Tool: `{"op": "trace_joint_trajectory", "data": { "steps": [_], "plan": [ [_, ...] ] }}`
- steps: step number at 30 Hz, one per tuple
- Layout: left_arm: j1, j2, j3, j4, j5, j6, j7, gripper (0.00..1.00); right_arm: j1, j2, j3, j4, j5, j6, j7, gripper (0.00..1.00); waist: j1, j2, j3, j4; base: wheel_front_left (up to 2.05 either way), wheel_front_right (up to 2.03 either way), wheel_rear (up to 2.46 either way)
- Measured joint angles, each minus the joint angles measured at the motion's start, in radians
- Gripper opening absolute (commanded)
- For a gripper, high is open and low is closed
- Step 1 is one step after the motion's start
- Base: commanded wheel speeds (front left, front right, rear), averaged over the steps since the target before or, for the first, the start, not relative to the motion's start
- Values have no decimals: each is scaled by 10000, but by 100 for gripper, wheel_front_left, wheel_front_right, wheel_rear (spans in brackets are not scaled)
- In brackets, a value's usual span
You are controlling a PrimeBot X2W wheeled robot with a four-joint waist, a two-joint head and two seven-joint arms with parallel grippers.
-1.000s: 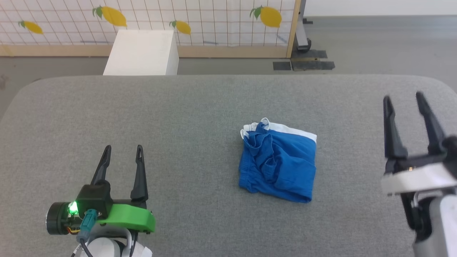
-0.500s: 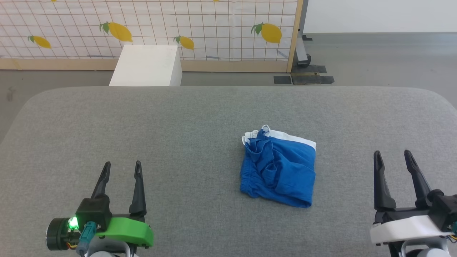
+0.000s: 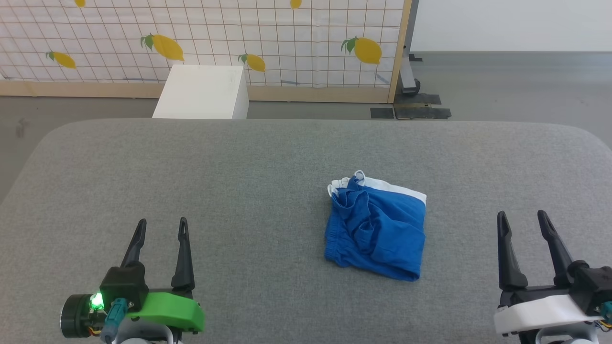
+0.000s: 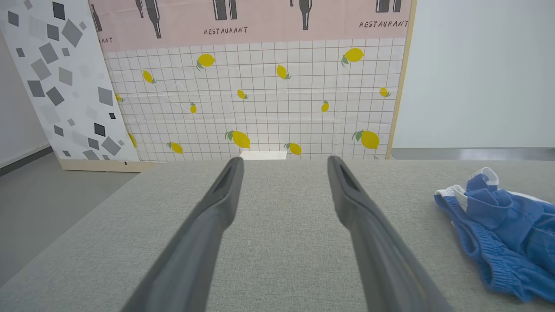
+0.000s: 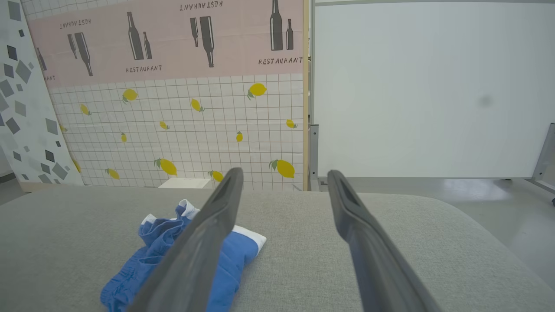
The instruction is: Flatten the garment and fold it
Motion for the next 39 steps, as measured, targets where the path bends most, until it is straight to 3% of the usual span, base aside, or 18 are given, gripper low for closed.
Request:
{"op": "trace_joint_trajectory", "data": {
  "steps": [7, 11, 12, 19, 25, 31, 39],
  "plan": [
    [15, -8, 42, -4, 0, 0, 0, 100, -914, -13, -318, -422, -56, 0, 0, 100, 0, 0, 143, -13, 0, 0, 0],
    [6, -15, 65, -10, 0, 0, 0, 100, -2175, -677, -150, -399, -15, 0, 27, 100, 0, 0, 257, 7, 0, 0, 0],
    [-6, -27, 52, -12, -4, -31, 0, 100, -3348, -1925, 729, 439, 598, 0, 1860, 100, 0, 0, 336, 79, 0, 0, 0],
    [-9, -42, 29, -48, -100, -31, 0, 100, -4922, -3937, 3219, 1383, 3622, 0, 6665, 100, 0, 0, 524, 208, 0, 0, 0],
    [-138, -52, -109, -102, -180, -29, 0, 100, -5660, -5287, 5158, 1785, 6205, 2, 10312, 100, 0, 0, 892, 333, 0, 0, 0],
    [-651, -59, -251, -178, -288, -25, 0, 100, -6257, -5290, 5737, 2468, 8084, 0, 12025, 100, 1, 0, 1498, 528, 0, 0, 0],
    [-1388, -65, -537, -161, -583, -15, 0, 100, -7217, -4719, 6192, 3923, 8197, 0, 12274, 100, 1, 0, 2519, 917, 0, 0, 0]
  ]
}}
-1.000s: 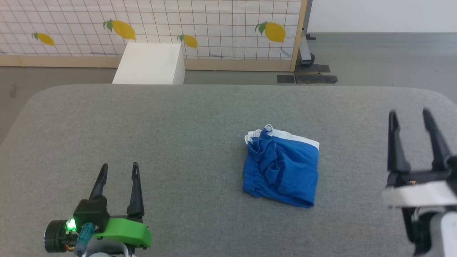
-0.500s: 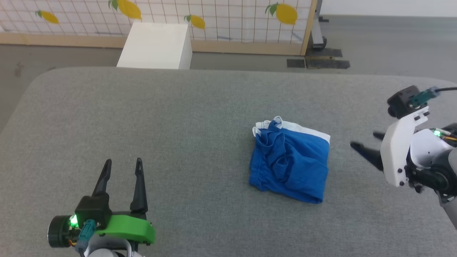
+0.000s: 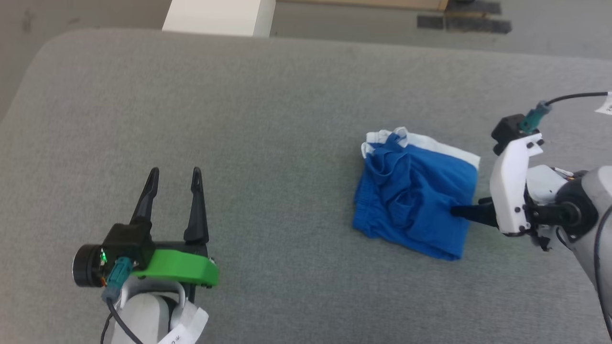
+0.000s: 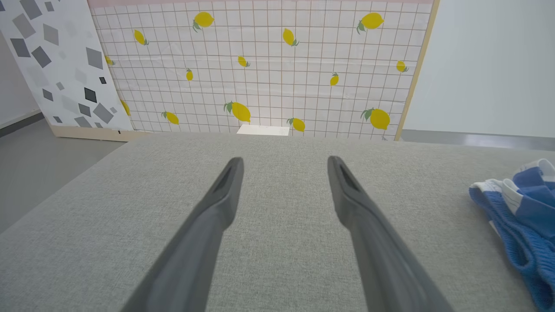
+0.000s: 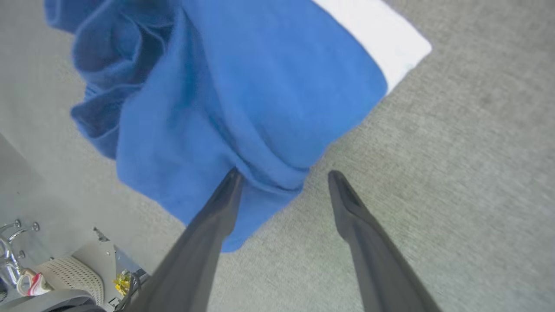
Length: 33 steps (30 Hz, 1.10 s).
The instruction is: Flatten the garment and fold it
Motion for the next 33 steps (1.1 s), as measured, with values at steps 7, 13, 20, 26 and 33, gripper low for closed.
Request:
{"op": "trace_joint_trajectory", "data": {
  "steps": [7, 13, 20, 26, 33],
  "plan": [
    [-339, -8, -278, 36, -203, 153, 0, 100, -396, 150, 688, 662, -192, 2, -370, 100, 0, 0, 714, 429, 0, 0, 0],
    [-348, -8, -290, 107, -215, 209, 0, 100, -551, -276, 1185, 476, 67, 8, -895, 0, 0, 0, 965, 673, 0, 0, 0],
    [-324, -10, -240, 207, -213, 224, 0, 100, -599, -341, 1852, 291, 493, -2, -1845, 0, 0, 0, 705, 524, 0, 0, 0],
    [6, -10, 48, 207, -134, 219, 2, 100, -678, -780, 3010, -828, 337, 2, -2721, 0, 0, 0, 434, 45, 0, 0, 0],
    [159, -12, 393, -35, -79, 196, 2, 100, -1813, -2376, 4148, -1833, -696, 2, -3122, 0, 0, 0, 330, -973, 0, 0, 0]
  ]
}}
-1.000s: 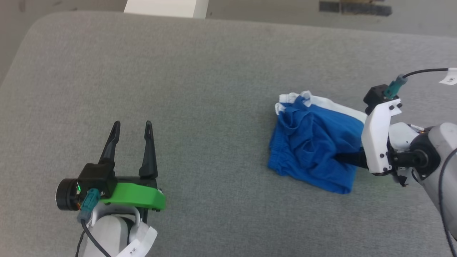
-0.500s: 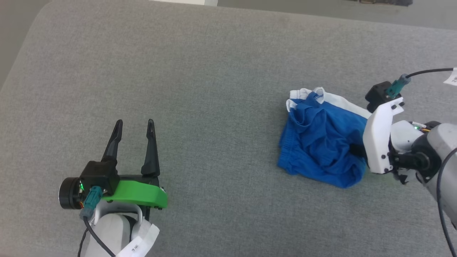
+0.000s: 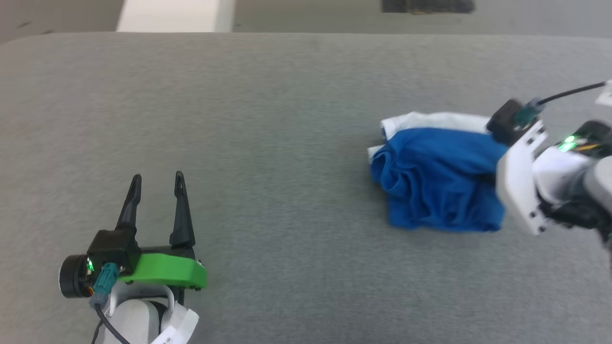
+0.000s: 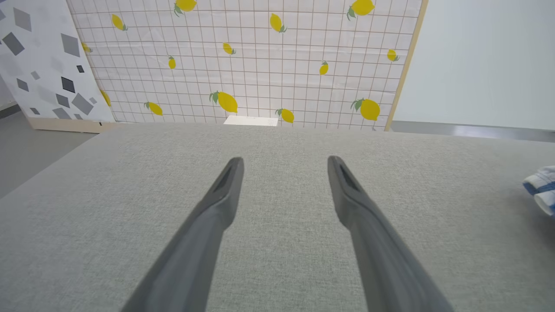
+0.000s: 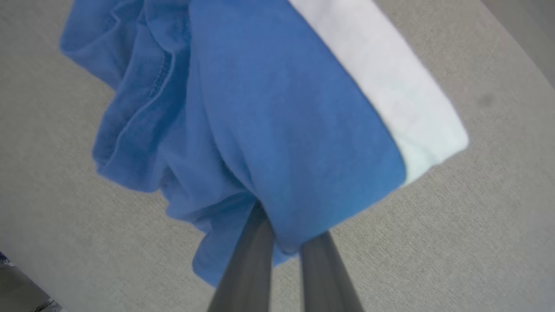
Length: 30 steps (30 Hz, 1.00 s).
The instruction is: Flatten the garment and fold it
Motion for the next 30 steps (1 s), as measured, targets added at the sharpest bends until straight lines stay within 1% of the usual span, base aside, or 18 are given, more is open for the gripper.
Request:
{"op": "trace_joint_trajectory", "data": {
  "steps": [4, 9, 11, 13, 17, 21, 25, 30],
  "plan": [
    [-53, -8, 105, -270, 174, -61, 0, 100, -556, -882, 332, -90, -470, 0, -10, 0, 0, 0, 129, -668, 0, 0, 0],
    [-313, 81, 270, -612, 336, -236, -2, 100, -1081, -2004, 610, 19, -995, 0, 209, 0, 0, 1, 544, -1454, 0, 0, 0],
    [-407, 159, 330, -765, 464, -290, -2, 100, -1236, -2345, 679, 194, -1260, 0, 267, 0, 0, 1, 769, -1697, 0, 0, 0],
    [-485, 217, 393, -949, 552, -309, -2, 100, -1316, -2529, 610, 508, -1287, 0, 255, 0, 0, 1, 1023, -1913, 0, 0, 0],
    [-701, 426, 550, -1198, 591, -389, -2, 100, -1507, -2512, 374, 1258, -1465, 0, 36, 0, 0, 0, 1580, -2310, 0, 0, 0],
    [-1009, 520, 520, -1379, 644, -479, -2, 100, -1706, -2259, -6, 2301, -1733, 0, -284, 0, 0, 0, 2172, -2579, 0, 0, 0],
    [-1277, 570, 458, -1622, 683, -562, 0, 100, -1925, -1977, -316, 3367, -2205, 2, -571, 0, 0, 1, 2749, -2699, 0, 0, 0],
    [-1360, 673, 514, -1923, 698, -562, -2, 100, -2282, -1423, -826, 4414, -2717, 2, -997, 0, 1, 0, 3368, -2728, 0, 0, 0]
  ]
}}
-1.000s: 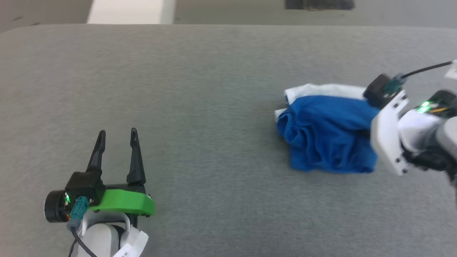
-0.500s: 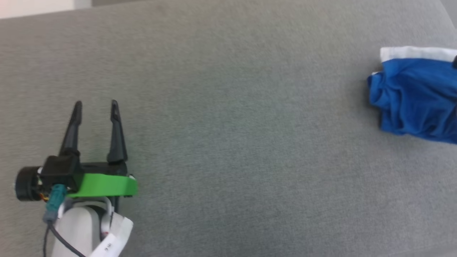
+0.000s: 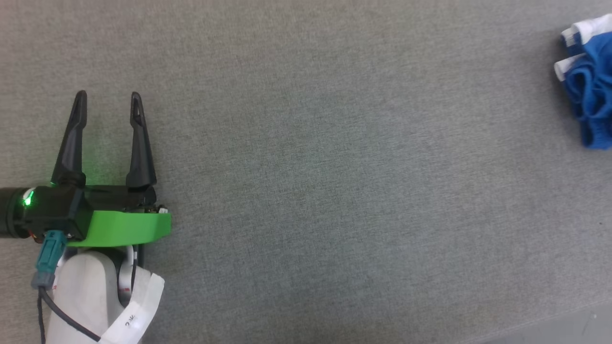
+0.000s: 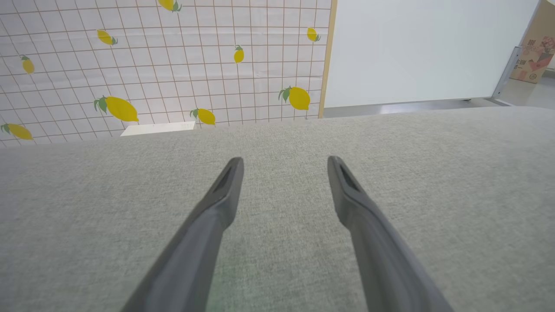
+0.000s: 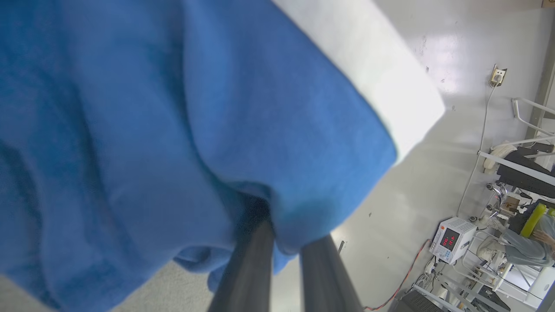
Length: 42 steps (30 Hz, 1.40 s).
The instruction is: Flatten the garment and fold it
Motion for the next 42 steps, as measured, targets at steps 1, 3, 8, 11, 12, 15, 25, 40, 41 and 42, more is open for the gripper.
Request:
{"op": "trace_joint_trajectory", "data": {
  "steps": [1, 3, 8, 11, 12, 15, 25, 40, 41, 42],
  "plan": [
    [-12, 21, 15, -46, 0, 0, 0, 100, -63, 111, -81, 203, -138, 0, -123, 0, 0, 0, 109, 2, 0, 0, 0],
    [-27, 25, 13, -130, 0, 0, 0, 100, -115, 313, -167, 571, -389, 0, -301, 0, 0, 0, 291, 12, 0, 0, 0],
    [-79, 0, -2, -113, 31, 8, -2, 100, -118, 830, -527, 1526, -516, 0, -635, 100, -1, 0, 336, 81, 0, 0, 0],
    [-65, -19, 42, 40, 25, 13, 2, 100, -116, 986, -692, 1965, -612, 0, -982, 100, 0, 0, 120, 114, 0, 0, 0],
    [-44, -38, 58, 94, 25, 15, 0, 100, -115, 1003, -692, 2054, -681, 0, -1108, 100, 0, 0, 7, 126, 0, 0, 0],
    [166, -144, 117, 280, -19, 98, 2, 100, -128, 943, -623, 2134, -1181, 0, -1707, 100, 0, 0, -417, 157, 0, 0, 0],
    [1146, -447, 226, 828, -182, 196, 0, 100, -344, 1534, -2711, 2155, -2190, 0, -6057, 100, -2, 0, -2269, 305, 0, 0, 0],
    [2080, -623, 238, 1473, -291, 443, 0, 100, 3577, 4732, -7578, -1507, -4059, 0, -8149, 100, -3, 0, -4516, 1233, 0, 0, 0],
    [2086, -627, 228, 1499, -307, 445, 0, 100, 4083, 5062, -7931, -1973, -4176, -2, -8149, 100, -3, 0, -4603, 1326, 0, 0, 0],
    [2090, -633, 203, 1530, -314, 451, 2, 100, 4477, 5311, -8138, -2295, -4297, -2, -8149, 100, -3, 0, -4674, 1392, 0, 0, 0]
  ]
}}
